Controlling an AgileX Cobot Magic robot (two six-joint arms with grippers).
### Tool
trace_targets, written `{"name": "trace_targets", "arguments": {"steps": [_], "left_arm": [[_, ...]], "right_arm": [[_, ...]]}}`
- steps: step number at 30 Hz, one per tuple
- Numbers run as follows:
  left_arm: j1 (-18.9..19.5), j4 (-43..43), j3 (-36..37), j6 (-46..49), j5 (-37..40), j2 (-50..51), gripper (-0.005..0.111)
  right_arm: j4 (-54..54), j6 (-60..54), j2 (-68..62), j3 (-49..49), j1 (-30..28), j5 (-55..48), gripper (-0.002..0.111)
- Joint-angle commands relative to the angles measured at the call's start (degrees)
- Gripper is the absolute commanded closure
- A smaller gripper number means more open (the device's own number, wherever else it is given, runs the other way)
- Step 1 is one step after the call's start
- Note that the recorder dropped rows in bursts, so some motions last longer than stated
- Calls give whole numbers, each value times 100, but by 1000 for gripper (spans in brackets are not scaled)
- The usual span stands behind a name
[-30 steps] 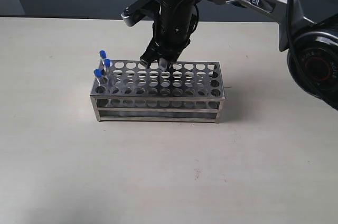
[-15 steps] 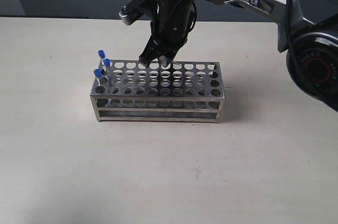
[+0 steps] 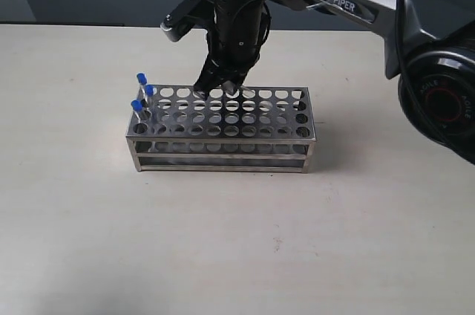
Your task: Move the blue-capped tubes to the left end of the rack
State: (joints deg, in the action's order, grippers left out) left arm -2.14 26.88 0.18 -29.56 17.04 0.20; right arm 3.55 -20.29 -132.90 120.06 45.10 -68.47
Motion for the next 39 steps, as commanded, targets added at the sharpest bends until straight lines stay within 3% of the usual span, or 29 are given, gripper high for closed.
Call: {"name": "trace_targets", "arguments": {"steps": [1, 28, 39], "left_arm": [[-36, -4, -18, -3, -27, -20, 106], [-36, -4, -18, -3, -37, -20, 106], [-36, -4, -18, -3, -37, -20, 106]], "right_arm": [[-452, 34, 186, 19, 126, 140, 108], [-847, 11, 722, 19, 238, 478, 108], [-1554, -64, 1109, 19, 238, 992, 108]]}}
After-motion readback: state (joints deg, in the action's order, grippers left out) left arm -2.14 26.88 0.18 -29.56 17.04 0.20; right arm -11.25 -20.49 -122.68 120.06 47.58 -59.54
